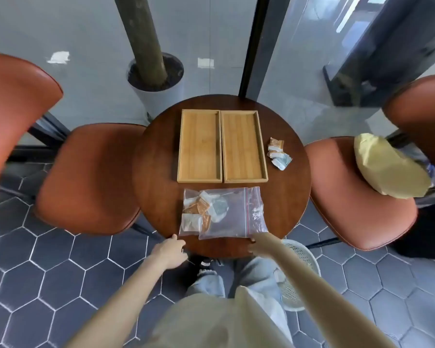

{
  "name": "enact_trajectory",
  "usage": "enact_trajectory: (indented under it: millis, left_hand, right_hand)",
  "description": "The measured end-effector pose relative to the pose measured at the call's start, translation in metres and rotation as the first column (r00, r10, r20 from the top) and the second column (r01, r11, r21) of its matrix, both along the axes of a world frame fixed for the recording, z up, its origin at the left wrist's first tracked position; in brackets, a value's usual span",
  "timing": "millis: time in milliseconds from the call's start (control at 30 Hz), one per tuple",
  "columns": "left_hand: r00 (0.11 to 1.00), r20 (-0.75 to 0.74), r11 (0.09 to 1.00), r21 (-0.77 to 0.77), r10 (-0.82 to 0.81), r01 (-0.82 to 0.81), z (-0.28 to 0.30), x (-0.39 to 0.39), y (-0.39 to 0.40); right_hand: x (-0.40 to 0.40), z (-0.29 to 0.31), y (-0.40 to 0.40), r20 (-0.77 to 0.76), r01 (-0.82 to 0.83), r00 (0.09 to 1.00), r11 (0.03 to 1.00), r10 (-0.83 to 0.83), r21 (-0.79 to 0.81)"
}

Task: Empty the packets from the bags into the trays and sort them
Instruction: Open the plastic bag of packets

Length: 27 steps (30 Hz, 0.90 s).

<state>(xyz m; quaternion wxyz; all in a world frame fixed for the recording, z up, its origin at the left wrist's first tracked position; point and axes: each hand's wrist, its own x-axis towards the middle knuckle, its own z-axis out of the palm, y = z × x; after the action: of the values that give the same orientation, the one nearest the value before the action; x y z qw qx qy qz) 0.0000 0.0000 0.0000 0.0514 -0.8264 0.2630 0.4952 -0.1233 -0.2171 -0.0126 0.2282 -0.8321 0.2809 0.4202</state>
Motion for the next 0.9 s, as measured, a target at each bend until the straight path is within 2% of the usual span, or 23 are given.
enact_trajectory:
  millis: [100,233,300,400,467,500,567,633,700,800,833,900]
  left_hand:
    - [0.996,0.013,0.996,-0.030,0.090,-0.090,-0.001,0.004,-0.001]
    - [0.992,0.051,0.991,-0.074,0.117,-0.113,-0.003,0.004,0.002]
    - [0.971,0.103,0.966,-0.166,0.216,-0.198,-0.004,0.003,0.004]
    - [0.921,0.209,0.913,-0.318,0.329,-0.254,-0.003,-0.002,0.004]
    - [0.892,0.252,0.876,-0.410,0.375,-0.253,-0.003,-0.008,0.002]
    - [0.889,0.250,0.861,-0.445,0.385,-0.248,-0.004,-0.010,0.001]
    - [0.901,0.206,0.828,-0.509,0.382,-0.235,-0.005,-0.011,-0.003]
    - [0.901,0.098,0.746,-0.602,0.423,-0.284,-0.001,-0.012,-0.011]
    - [0.846,-0.097,0.585,-0.681,0.525,-0.441,0.011,-0.013,-0.024]
    - [0.717,-0.369,0.369,-0.667,0.591,-0.647,0.037,-0.013,-0.044]
    - [0.692,-0.400,0.331,-0.663,0.601,-0.671,0.045,-0.013,-0.050]
    - [0.695,-0.333,0.307,-0.718,0.637,-0.625,0.058,-0.011,-0.057]
  right_hand:
    - [0.009,0.005,-0.013,0.029,0.035,0.999,0.999,-0.036,0.036]
    - [0.018,0.002,-0.020,0.147,0.236,0.958,0.968,-0.247,0.087]
    - [0.023,0.000,-0.018,0.198,0.441,0.859,0.878,-0.473,0.184]
    - [0.028,-0.005,-0.013,0.202,0.681,0.615,0.642,-0.762,0.351]
    - [0.029,-0.003,-0.008,0.181,0.759,0.445,0.477,-0.877,0.444]
    - [0.030,-0.001,-0.006,0.186,0.765,0.398,0.437,-0.898,0.473]
    - [0.034,0.009,-0.001,0.216,0.745,0.353,0.413,-0.910,0.524]
    - [0.041,0.022,0.004,0.243,0.704,0.326,0.406,-0.913,0.582]
    - [0.047,0.037,0.011,0.270,0.646,0.343,0.434,-0.900,0.628]
    - [0.056,0.060,0.027,0.327,0.531,0.380,0.494,-0.865,0.689]
    - [0.058,0.067,0.032,0.355,0.494,0.387,0.517,-0.851,0.700]
    - [0.060,0.077,0.042,0.411,0.421,0.397,0.561,-0.821,0.713]
